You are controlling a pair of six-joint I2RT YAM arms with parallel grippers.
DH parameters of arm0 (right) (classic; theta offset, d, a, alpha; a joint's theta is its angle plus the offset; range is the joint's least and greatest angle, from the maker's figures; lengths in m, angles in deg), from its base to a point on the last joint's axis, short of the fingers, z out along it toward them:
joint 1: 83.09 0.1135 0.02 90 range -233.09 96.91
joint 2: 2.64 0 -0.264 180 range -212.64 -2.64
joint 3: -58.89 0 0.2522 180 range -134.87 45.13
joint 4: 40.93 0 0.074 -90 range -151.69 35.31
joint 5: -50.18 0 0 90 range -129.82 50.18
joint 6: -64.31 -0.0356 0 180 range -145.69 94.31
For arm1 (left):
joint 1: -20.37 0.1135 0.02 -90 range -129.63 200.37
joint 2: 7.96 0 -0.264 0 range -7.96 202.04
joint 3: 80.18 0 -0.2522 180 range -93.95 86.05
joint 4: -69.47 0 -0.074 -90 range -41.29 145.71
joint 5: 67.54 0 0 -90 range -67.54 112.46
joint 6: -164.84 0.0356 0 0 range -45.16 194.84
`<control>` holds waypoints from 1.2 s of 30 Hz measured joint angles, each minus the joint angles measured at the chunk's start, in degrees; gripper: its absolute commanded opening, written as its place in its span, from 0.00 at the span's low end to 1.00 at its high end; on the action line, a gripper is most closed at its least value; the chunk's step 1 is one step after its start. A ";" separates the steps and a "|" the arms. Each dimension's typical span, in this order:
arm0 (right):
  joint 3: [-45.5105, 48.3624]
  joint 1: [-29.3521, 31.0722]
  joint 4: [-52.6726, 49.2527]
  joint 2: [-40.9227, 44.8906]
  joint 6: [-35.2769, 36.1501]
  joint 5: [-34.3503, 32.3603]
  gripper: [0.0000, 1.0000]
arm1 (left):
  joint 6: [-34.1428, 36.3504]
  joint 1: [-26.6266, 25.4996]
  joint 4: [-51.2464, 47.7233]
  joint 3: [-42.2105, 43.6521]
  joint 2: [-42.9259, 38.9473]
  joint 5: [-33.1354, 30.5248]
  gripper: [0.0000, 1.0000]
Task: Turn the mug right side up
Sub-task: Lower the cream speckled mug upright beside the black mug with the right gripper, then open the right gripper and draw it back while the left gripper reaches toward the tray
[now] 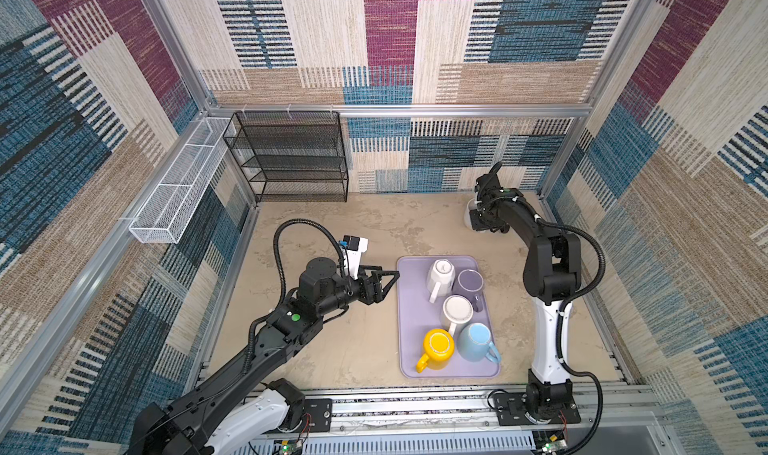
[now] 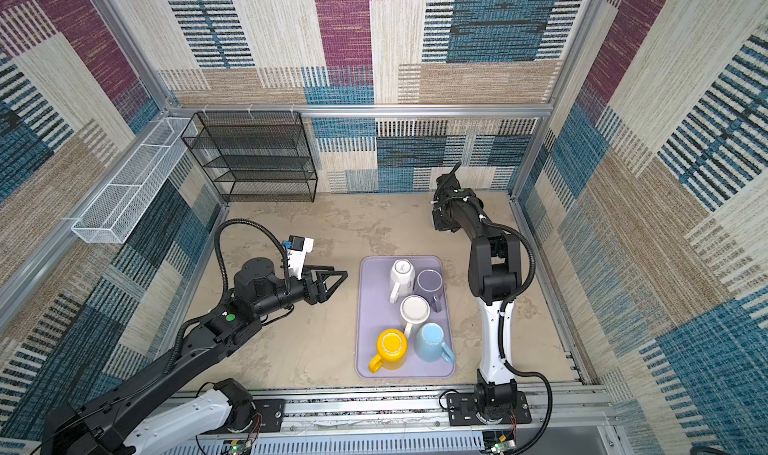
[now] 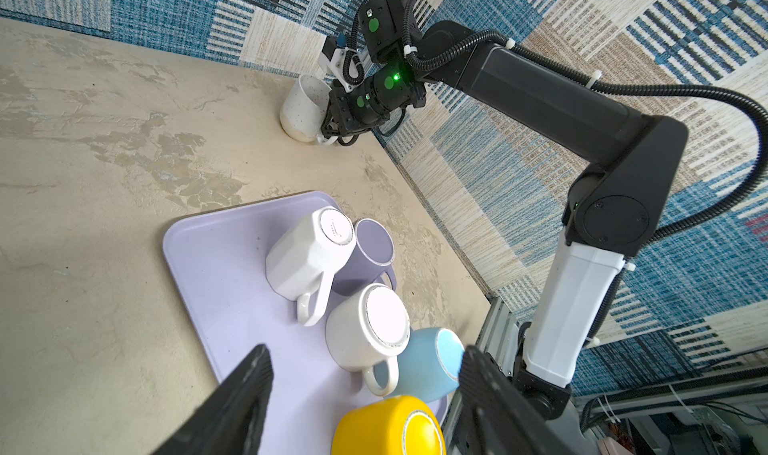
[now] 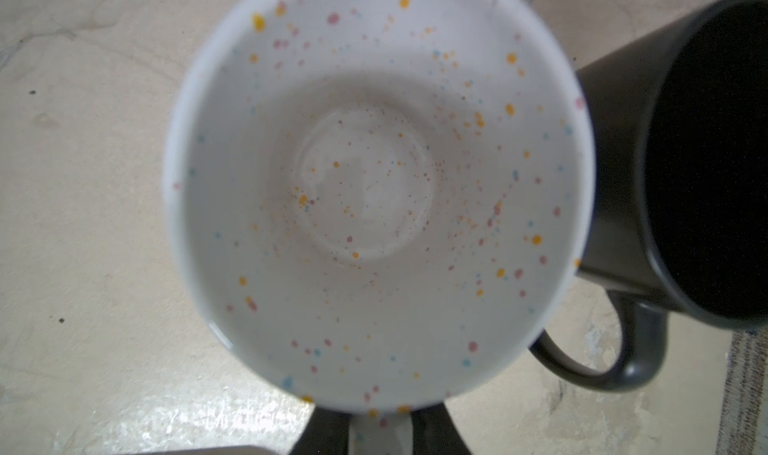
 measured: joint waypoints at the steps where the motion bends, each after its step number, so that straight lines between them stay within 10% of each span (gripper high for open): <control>1: -0.15 0.00 0.04 0.00 0.00 -0.02 0.25 | 0.00 0.00 0.00 0.00 0.00 0.00 0.72; 25: 2.08 -0.11 1.16 5.99 -0.04 0.72 0.42 | 0.07 0.00 -0.46 0.00 0.09 -0.15 0.72; 36: 17.97 -0.11 8.22 21.68 -1.55 6.38 0.43 | 0.46 0.00 -1.38 0.00 0.70 -1.51 0.72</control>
